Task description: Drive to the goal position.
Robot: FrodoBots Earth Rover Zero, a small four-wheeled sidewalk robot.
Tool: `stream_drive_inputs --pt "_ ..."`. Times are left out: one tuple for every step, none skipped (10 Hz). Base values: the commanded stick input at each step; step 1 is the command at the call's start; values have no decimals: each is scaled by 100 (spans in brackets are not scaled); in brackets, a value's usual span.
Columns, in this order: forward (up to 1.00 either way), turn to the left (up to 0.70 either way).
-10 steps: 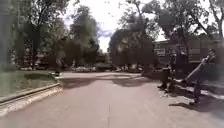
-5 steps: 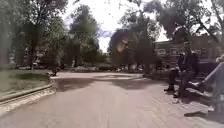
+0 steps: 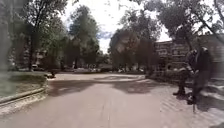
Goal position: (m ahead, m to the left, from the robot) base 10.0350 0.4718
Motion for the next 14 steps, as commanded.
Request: stream_drive_inputs --pt "85 0" --pt "85 0" --pt "85 0" --pt "85 0" --pt "85 0" --pt "85 0" --pt "85 0" --pt "85 0" --pt "85 0" --pt "85 0" --pt "85 0" --pt "85 0" --pt "85 0" --pt "85 0"
